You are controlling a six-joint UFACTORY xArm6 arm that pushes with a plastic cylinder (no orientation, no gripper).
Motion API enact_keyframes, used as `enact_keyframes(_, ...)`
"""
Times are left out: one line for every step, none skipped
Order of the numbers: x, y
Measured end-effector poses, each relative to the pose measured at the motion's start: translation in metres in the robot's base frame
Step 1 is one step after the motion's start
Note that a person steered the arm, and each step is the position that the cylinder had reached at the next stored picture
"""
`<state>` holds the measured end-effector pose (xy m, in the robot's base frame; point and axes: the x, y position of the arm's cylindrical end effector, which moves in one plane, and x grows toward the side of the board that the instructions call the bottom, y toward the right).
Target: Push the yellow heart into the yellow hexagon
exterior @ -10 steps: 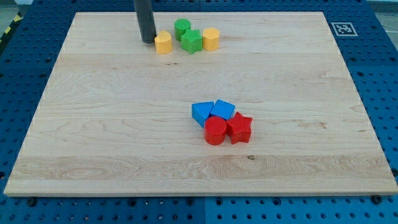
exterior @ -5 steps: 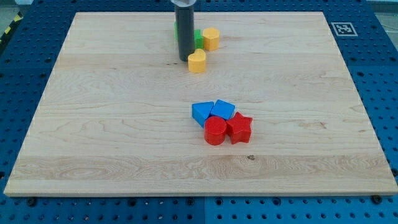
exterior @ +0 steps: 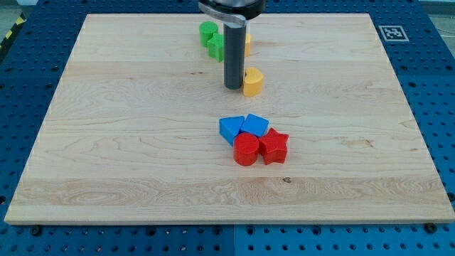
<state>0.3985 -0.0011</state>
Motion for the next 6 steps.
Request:
enact_keyframes(0.026,0.0)
enact_keyframes(0.027,0.018)
enact_keyframes(0.003,0.029)
enact_keyframes(-0.019,0.029)
enact_keyframes(-0.009,0.031)
enact_keyframes(0.013,0.048)
